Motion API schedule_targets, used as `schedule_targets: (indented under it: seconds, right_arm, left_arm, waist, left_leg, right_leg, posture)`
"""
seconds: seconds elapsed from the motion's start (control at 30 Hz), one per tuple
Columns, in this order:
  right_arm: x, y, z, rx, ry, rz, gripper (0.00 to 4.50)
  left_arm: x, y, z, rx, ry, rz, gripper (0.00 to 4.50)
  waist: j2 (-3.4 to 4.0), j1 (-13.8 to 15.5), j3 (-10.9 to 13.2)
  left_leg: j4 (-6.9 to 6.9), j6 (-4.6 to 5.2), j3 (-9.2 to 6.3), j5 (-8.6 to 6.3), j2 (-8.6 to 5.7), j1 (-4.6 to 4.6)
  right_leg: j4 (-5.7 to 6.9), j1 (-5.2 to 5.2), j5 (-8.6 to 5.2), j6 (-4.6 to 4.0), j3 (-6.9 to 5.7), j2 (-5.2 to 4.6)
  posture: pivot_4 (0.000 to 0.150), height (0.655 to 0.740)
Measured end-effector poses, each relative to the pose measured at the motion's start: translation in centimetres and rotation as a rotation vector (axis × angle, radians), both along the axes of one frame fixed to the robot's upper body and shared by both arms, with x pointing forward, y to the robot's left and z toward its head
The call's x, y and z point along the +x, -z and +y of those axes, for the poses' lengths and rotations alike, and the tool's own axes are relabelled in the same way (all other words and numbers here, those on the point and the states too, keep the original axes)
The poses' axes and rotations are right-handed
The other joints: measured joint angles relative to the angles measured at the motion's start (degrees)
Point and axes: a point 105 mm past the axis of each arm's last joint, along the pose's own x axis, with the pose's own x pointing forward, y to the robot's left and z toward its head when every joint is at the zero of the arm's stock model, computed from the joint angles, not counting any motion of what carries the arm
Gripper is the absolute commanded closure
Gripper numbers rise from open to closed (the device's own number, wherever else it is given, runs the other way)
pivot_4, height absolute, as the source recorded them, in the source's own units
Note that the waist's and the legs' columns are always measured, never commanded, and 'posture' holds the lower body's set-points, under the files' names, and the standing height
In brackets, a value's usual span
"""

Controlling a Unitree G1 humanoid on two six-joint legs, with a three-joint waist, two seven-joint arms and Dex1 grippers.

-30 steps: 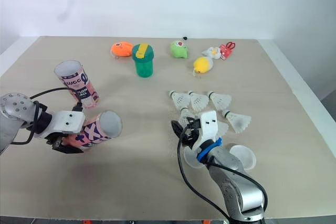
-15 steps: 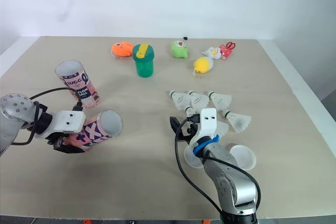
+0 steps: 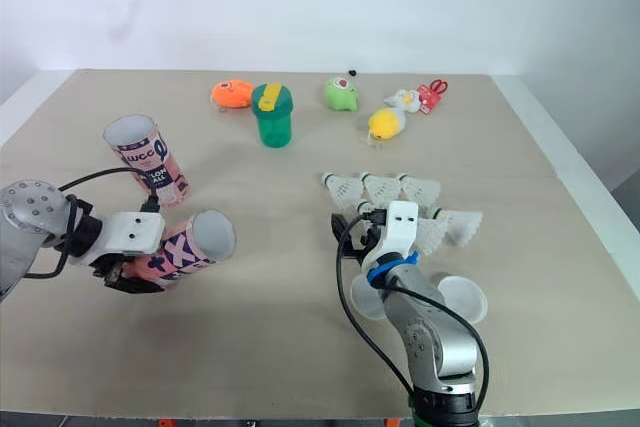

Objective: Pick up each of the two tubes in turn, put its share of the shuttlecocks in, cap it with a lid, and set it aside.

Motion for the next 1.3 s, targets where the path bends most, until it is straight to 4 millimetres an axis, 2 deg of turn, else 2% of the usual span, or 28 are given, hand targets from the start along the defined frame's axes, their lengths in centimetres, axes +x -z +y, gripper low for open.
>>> schedule_targets:
  seconds: [0.1, 0.17, 0.27, 0.4, 0.47, 0.83, 1.03, 1.2, 1.3]
  right_arm:
    - [0.0, 0.1, 0.1, 0.007, 0.002, 0.005, 0.08]
    - [0.1, 0.2, 0.1, 0.014, 0.007, 0.006, 0.60]
    - [0.1, 0.2, 0.1, 0.017, 0.009, 0.008, 1.77]
    - [0.1, 0.2, 0.0, 0.019, 0.015, 0.008, 3.64]
    - [0.1, 0.2, -0.3, 0.020, 0.024, 0.008, 4.44]
    - [-0.5, 0.2, -0.8, 0.015, 0.027, 0.011, 4.44]
    - [-2.4, -2.1, -0.6, -0.001, -0.055, -0.068, 4.44]
    - [-4.8, -5.1, 1.6, -0.019, -0.311, -0.203, 4.44]
    - [-5.9, -7.2, 4.0, -0.088, -0.590, -0.303, 4.44]
  left_arm:
    - [0.0, 0.0, 0.0, -0.002, -0.003, 0.000, 1.06]
    - [0.0, 0.0, 0.0, -0.003, -0.003, -0.001, 1.06]
    - [0.0, 0.0, -0.1, -0.005, -0.001, -0.001, 1.06]
    - [0.0, 0.0, -0.2, -0.013, 0.001, 0.001, 1.06]
    - [0.0, 0.1, -0.3, -0.018, 0.002, 0.002, 1.06]
    - [-0.1, 0.1, -0.4, -0.025, -0.001, 0.007, 1.06]
    - [-0.1, 0.1, -0.5, -0.031, -0.001, 0.007, 1.06]
    - [-0.1, 0.1, -0.5, -0.034, -0.003, 0.006, 1.06]
    - [0.1, 0.2, -0.6, -0.040, -0.002, 0.008, 1.06]
  waist:
    - [0.00, 0.00, 0.00]
    - [0.00, 0.00, 0.00]
    - [0.00, 0.00, 0.00]
    - [0.01, 0.00, 0.00]
    - [0.00, 0.00, 0.00]
    - [0.01, 0.00, 0.00]
    - [0.02, 0.01, -0.01]
    - [0.03, 0.00, -0.01]
    - [0.10, -0.03, 0.03]
  left_leg:
    - [0.00, 0.00, 0.00, 0.00, 0.00, 0.00]
    - [0.00, 0.00, -0.01, 0.00, 0.00, 0.00]
    - [0.00, 0.00, 0.00, 0.00, 0.00, 0.00]
    - [0.00, 0.00, -0.01, 0.00, 0.00, 0.00]
    - [0.00, 0.00, 0.00, 0.00, 0.00, 0.00]
    - [-0.01, 0.00, 0.00, 0.00, 0.00, 0.00]
    - [-0.02, 0.00, -0.01, 0.00, 0.00, 0.00]
    - [0.01, 0.01, 0.00, 0.01, 0.00, 0.02]
    - [0.08, 0.12, 0.05, 0.08, -0.02, 0.05]
  right_leg:
    - [0.00, 0.00, 0.00, 0.00, 0.00, 0.00]
    - [0.00, 0.00, 0.00, 0.00, 0.00, 0.00]
    - [0.00, 0.00, 0.00, -0.01, 0.00, -0.01]
    - [0.00, 0.00, 0.00, 0.00, 0.00, 0.00]
    - [0.00, 0.00, 0.00, 0.00, 0.00, -0.01]
    - [0.00, 0.00, -0.01, 0.00, 0.00, -0.01]
    - [0.00, 0.00, -0.01, 0.01, -0.01, 0.00]
    - [0.00, 0.02, -0.02, -0.03, 0.02, -0.01]
    - [-0.01, 0.06, 0.05, -0.04, 0.07, -0.01]
  posture:
    - [0.150, 0.7400]
    - [0.150, 0.7400]
    - [0.150, 0.7400]
    - [0.150, 0.7400]
    - [0.150, 0.7400]
    - [0.150, 0.7400]
    - [0.150, 0.7400]
    - [0.150, 0.7400]
    - [0.150, 0.7400]
